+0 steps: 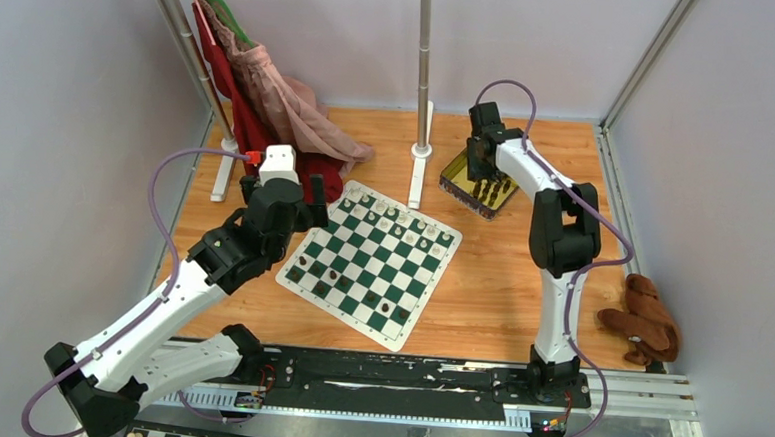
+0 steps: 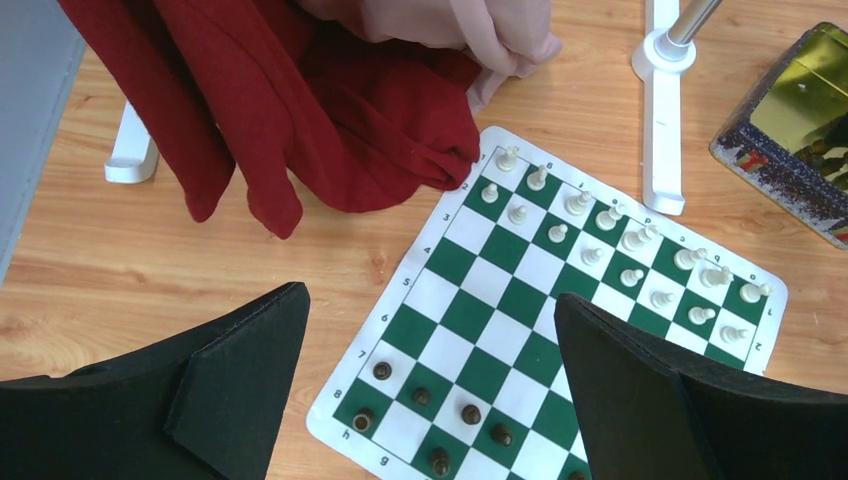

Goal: Set up the chess pieces on the board
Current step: Pick up the chess piece from the storage box.

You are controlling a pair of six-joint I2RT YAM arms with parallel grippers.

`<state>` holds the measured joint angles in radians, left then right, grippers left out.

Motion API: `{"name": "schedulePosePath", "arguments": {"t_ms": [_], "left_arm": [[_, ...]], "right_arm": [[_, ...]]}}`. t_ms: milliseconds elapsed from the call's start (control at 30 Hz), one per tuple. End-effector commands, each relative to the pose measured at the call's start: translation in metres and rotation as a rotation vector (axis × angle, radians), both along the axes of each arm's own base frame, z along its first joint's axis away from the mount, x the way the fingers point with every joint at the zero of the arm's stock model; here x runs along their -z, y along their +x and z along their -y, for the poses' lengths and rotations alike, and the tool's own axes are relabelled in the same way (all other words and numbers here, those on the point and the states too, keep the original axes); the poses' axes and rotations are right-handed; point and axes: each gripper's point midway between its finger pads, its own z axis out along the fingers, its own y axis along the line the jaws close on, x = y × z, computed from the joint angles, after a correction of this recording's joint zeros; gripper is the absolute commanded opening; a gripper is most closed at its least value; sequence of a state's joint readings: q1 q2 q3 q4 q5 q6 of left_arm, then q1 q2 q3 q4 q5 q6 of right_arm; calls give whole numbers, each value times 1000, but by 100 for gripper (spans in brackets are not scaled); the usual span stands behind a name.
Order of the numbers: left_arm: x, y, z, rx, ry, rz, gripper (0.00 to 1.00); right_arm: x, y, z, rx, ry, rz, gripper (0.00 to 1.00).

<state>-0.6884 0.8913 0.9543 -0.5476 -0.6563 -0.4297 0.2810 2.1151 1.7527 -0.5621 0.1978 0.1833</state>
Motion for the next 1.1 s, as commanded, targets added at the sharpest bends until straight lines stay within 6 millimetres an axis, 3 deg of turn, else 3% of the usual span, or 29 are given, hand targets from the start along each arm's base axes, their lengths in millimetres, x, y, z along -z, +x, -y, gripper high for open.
{"name": "schedulePosePath", "arguments": {"t_ms": [0,733,1067], "left_arm": [[-5,4,0,-9,-13,14,100],[-3,9,5,-9,-9,7,100],[-3,10,4,-12,-2,10,100]], "right_arm": [[16,-4,6,13,5,-53,40],[19,9,5,-2,17,-47,36],[20,8,2,-9,28,-57,17]]}}
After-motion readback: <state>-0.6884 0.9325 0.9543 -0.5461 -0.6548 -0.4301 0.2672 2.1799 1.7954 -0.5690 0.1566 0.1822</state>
